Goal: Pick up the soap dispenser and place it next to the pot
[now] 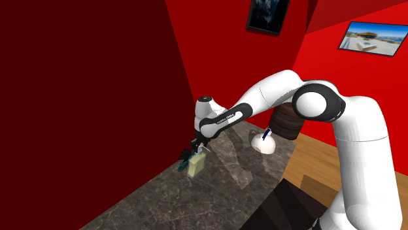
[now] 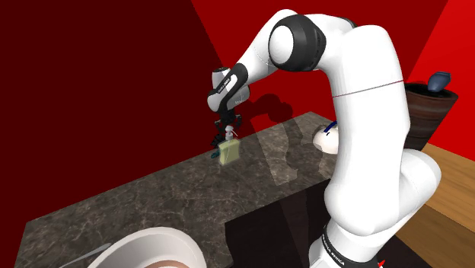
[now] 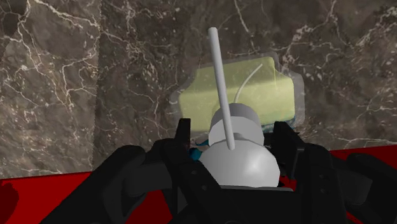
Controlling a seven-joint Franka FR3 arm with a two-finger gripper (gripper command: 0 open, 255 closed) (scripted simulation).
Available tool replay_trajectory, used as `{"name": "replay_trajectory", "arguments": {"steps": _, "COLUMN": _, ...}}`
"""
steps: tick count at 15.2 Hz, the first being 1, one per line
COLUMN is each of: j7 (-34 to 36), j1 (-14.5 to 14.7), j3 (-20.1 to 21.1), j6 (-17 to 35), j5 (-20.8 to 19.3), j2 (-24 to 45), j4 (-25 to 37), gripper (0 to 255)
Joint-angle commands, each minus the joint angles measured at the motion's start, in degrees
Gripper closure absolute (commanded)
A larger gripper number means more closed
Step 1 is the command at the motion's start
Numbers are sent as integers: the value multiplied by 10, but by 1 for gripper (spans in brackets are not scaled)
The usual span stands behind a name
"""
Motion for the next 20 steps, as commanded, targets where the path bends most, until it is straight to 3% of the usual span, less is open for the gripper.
{"name": "replay_trajectory", "arguments": {"steps": 1, "j7": 0, "j1": 0, "j3": 0, "j6": 0, "j5": 0, "j2": 0, "j4": 0, "gripper": 255}}
{"name": "replay_trajectory", "arguments": {"steps": 9, "j7": 0, "j1": 0, "j3": 0, "j6": 0, "j5": 0, "j2": 0, "j4": 0, "gripper": 255}}
{"name": "replay_trajectory", "arguments": {"steps": 20, "j7": -16, "j1": -5, "j3": 8, "j6": -61, "j5": 14, "j2": -54, "j4": 8, "gripper": 255}}
